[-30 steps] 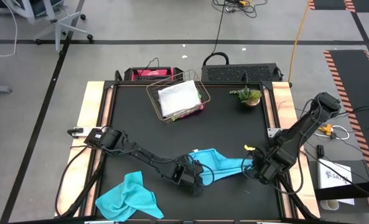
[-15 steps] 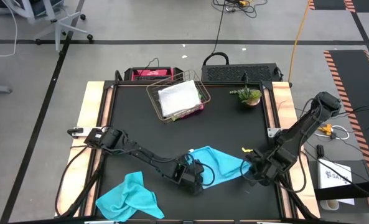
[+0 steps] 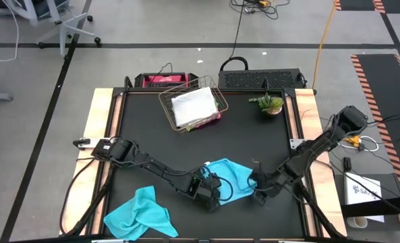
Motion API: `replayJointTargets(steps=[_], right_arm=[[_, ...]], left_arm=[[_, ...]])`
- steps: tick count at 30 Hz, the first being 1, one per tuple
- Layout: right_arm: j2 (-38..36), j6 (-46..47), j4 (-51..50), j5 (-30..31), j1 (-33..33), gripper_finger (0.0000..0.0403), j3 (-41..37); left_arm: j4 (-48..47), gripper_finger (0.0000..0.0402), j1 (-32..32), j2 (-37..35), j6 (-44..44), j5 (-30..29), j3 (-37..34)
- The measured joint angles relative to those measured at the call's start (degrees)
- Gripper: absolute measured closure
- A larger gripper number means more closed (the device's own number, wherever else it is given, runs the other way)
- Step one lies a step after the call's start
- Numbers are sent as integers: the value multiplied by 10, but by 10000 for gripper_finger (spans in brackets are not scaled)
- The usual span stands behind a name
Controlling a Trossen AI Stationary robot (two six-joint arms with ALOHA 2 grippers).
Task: Fold microfiber towels
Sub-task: Fold the right light blue microfiber cloth
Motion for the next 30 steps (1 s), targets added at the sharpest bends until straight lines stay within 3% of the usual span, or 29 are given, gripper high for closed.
replayJointTargets(steps=[3, 8, 15, 18, 30], right_arm=[[-11, -26, 10, -30, -24, 384, -2], [-48, -146, 32, -27, -62, 394, 26], [-50, -477, -51, -3, -97, 402, 142], [-43, -586, -78, 4, -102, 402, 153], [4, -603, -227, -131, -155, 387, 152]], left_arm=[[0, 371, 0, 0, 0, 0, 0], [0, 371, 0, 0, 1, 0, 0], [-1, 371, 1, 0, 2, 7, 0], [-2, 371, 1, 0, 2, 13, 0], [-2, 371, 4, 0, 0, 20, 0]])
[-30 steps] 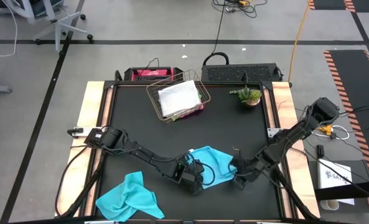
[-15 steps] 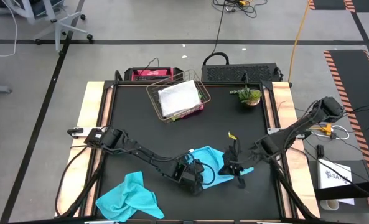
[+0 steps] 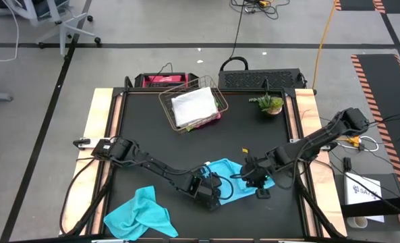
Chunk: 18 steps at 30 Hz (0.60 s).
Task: Fold microfiber towels
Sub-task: Fold the right light blue microfiber cloth
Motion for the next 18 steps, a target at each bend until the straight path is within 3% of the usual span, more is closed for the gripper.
replayJointTargets(steps=[11, 18], right_arm=[[71, -24, 36, -13, 11, 263, 0], [116, -75, 35, -16, 11, 232, 0]], left_arm=[[0, 371, 5, 0, 0, 3, 0], [1, 371, 7, 0, 0, 4, 0]])
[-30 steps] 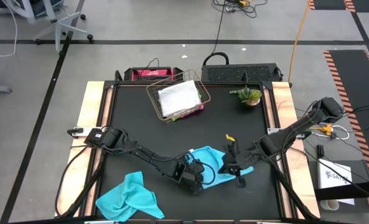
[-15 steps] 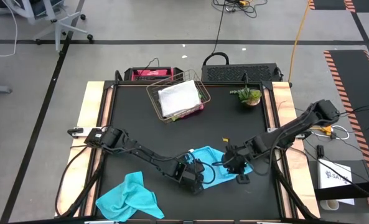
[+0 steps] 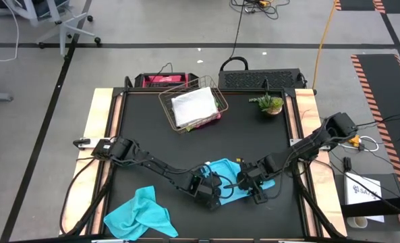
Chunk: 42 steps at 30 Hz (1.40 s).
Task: Fold microfiber towels
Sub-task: Fold the right light blue microfiber cloth
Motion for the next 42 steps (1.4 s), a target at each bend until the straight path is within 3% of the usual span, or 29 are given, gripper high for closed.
replayJointTargets(steps=[10, 23, 31, 42], right_arm=[[3, -17, 4, 91, 0, 240, 0], [3, 20, 3, 61, 44, 245, 0], [3, 20, 4, 134, 60, 245, 0], [3, 56, 37, 135, 84, 246, -30]], left_arm=[[0, 371, 0, 0, 1, 0, 0], [0, 371, 1, 0, 2, -3, 0], [0, 371, 1, 0, 2, -4, 0], [1, 371, 1, 0, 0, -4, 0]])
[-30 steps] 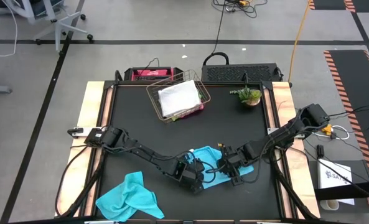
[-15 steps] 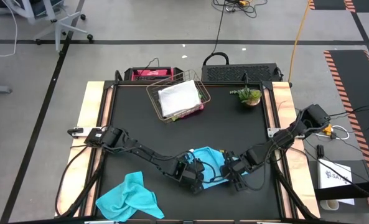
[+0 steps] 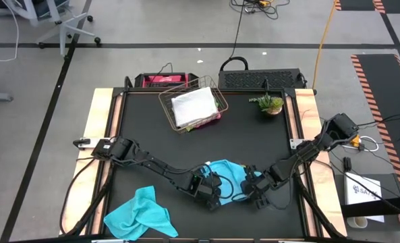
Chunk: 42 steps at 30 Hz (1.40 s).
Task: Fold microfiber towels
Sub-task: Fold the right light blue microfiber cloth
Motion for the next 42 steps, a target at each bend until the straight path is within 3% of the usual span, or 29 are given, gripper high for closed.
replayJointTargets(steps=[8, 18, 23, 29, 42], right_arm=[[-3, 53, 45, 8, 3, 253, -32], [-3, 102, 90, -6, 2, 333, -35], [-3, 117, 92, -51, 1, 350, -35], [-3, 131, 92, -104, -5, 328, -35], [-4, 125, 95, -110, -27, 240, -34]], left_arm=[[5, 371, 0, 0, -1, 0, 0], [5, 371, 0, 0, -2, 0, 0], [5, 371, 0, 0, -2, 0, 0], [5, 371, 0, 0, -2, 0, 0], [5, 371, 0, 0, -3, 0, 0]])
